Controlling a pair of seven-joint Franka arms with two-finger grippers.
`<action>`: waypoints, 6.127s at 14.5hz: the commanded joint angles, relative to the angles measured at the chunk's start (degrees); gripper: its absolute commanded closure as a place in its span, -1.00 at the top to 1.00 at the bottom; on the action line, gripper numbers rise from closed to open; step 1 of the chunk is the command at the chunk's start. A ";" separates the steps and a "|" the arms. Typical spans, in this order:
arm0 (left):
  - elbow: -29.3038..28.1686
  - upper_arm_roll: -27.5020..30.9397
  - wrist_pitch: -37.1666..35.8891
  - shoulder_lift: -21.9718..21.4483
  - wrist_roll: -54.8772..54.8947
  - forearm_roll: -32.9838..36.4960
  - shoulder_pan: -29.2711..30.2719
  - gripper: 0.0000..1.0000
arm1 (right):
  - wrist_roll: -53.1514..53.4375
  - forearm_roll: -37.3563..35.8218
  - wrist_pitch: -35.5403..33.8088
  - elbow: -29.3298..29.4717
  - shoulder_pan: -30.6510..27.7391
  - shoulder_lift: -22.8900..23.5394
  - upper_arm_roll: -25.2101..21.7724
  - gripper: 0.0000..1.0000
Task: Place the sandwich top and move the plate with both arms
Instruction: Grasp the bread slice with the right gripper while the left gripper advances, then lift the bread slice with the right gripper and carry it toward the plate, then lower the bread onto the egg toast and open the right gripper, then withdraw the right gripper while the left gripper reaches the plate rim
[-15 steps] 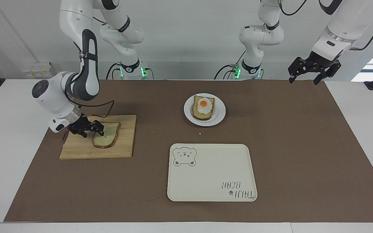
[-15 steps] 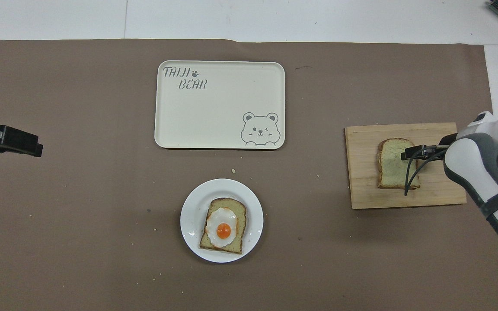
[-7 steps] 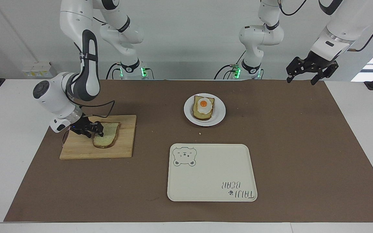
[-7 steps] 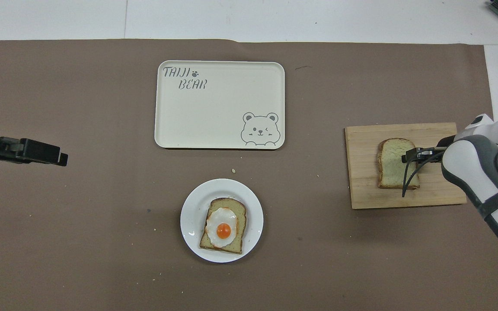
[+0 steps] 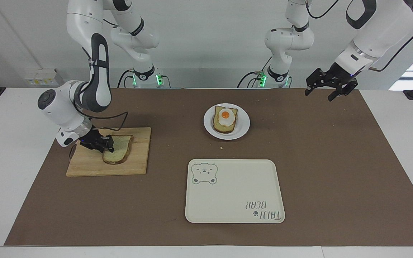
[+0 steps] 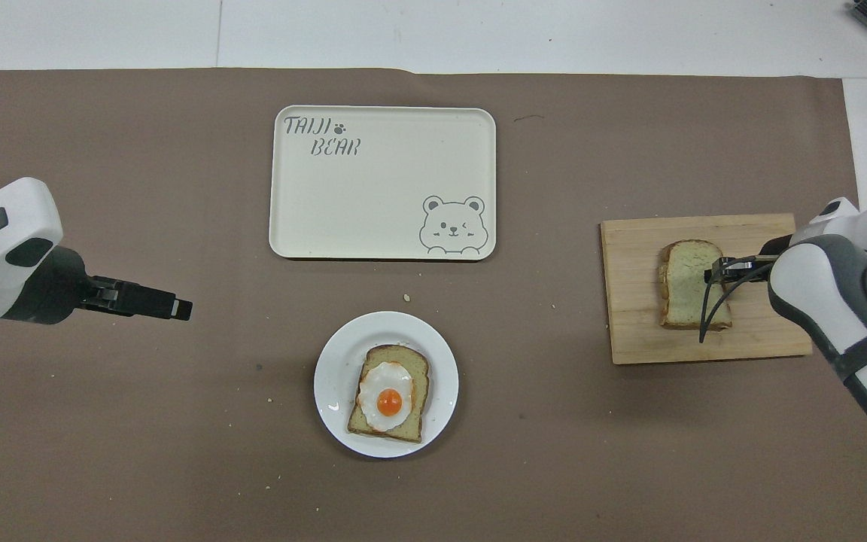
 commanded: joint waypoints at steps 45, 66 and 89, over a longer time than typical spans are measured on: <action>0.38 0.40 1.53 -0.65 -1.82 -0.41 1.13 1.00 | 44.07 3.63 -1.15 7.85 49.47 0.94 1.61 -1.00; -0.94 0.22 2.49 -1.35 -1.29 -0.50 1.04 1.00 | 43.55 -1.98 -1.93 7.84 41.58 -4.50 0.81 1.00; -30.73 -0.13 29.91 3.13 21.47 -33.63 -11.70 1.00 | 24.14 -13.25 -30.30 17.41 14.68 -19.71 0.64 1.00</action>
